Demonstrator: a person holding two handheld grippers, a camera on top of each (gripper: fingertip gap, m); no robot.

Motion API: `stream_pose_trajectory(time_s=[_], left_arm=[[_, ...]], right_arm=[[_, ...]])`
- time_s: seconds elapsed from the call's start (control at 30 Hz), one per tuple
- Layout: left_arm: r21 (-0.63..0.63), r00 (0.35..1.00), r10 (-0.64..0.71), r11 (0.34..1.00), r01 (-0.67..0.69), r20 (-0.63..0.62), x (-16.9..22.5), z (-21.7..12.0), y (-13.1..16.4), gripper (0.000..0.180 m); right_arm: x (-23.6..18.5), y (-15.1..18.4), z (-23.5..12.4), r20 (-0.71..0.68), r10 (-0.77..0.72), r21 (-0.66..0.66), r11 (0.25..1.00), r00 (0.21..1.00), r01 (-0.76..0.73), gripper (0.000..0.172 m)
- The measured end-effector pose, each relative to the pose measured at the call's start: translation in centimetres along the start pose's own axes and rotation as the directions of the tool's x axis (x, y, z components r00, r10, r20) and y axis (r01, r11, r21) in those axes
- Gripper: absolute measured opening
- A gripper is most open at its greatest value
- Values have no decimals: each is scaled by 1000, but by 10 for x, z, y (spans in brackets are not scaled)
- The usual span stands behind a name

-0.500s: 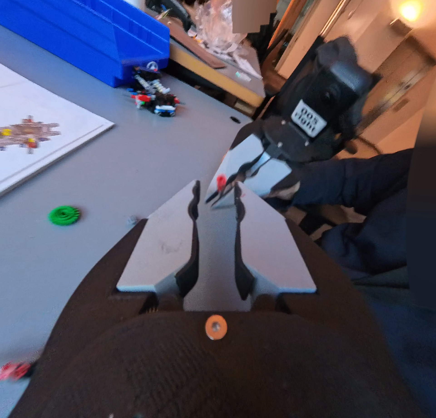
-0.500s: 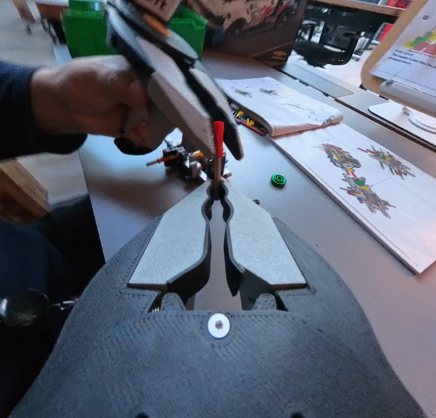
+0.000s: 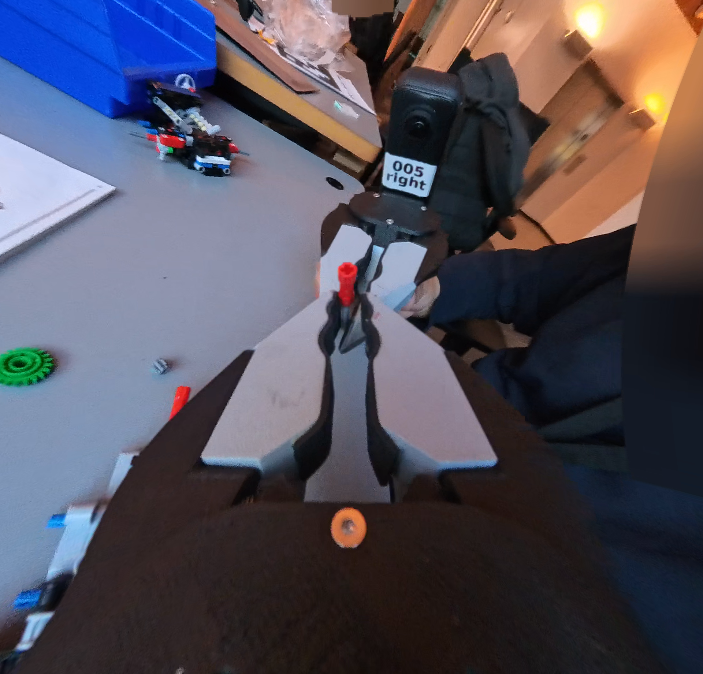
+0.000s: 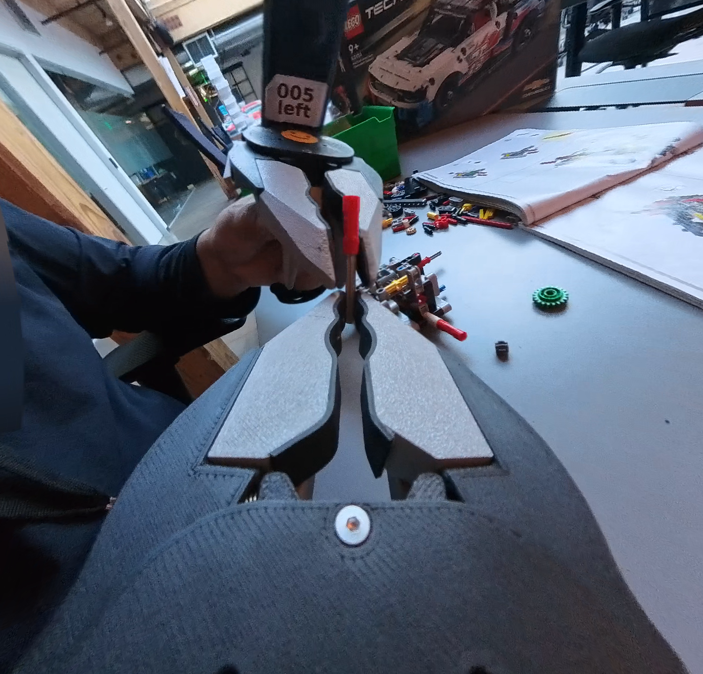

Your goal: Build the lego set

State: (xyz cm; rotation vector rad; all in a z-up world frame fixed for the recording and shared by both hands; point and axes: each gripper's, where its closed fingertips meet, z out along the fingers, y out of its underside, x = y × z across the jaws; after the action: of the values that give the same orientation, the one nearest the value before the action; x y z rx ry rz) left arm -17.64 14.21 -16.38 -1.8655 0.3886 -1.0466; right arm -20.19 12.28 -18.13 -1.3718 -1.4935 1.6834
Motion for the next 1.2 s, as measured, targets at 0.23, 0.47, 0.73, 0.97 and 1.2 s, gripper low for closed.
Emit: stream_pose_trajectory(time_s=[0.23, 0.47, 0.73, 0.97, 1.2], left_arm=[[-162, 979, 115, 983, -87, 170, -18, -5, 15, 2], [-337, 923, 299, 918, -209, 241, -18, 6, 31, 2], [-218, 970, 146, 971, -103, 193, -16, 9, 30, 2], [-147, 915, 234, 970, -195, 330, -40, -2, 19, 0], [-27, 917, 179, 983, -182, 355, -52, -6, 4, 1]], right_arm=[[4, 8, -3, -49, -89, -79, 993, 995, 85, 16], [11, -18, -13, -97, -132, -37, 991, 986, 129, 19], [6, -12, -5, 66, -6, -32, 999, 998, 8, 3], [28, -25, 4, 49, 185, 46, 981, 982, -187, 1], [47, -38, 6, 14, 282, 145, 949, 959, -281, 1]])
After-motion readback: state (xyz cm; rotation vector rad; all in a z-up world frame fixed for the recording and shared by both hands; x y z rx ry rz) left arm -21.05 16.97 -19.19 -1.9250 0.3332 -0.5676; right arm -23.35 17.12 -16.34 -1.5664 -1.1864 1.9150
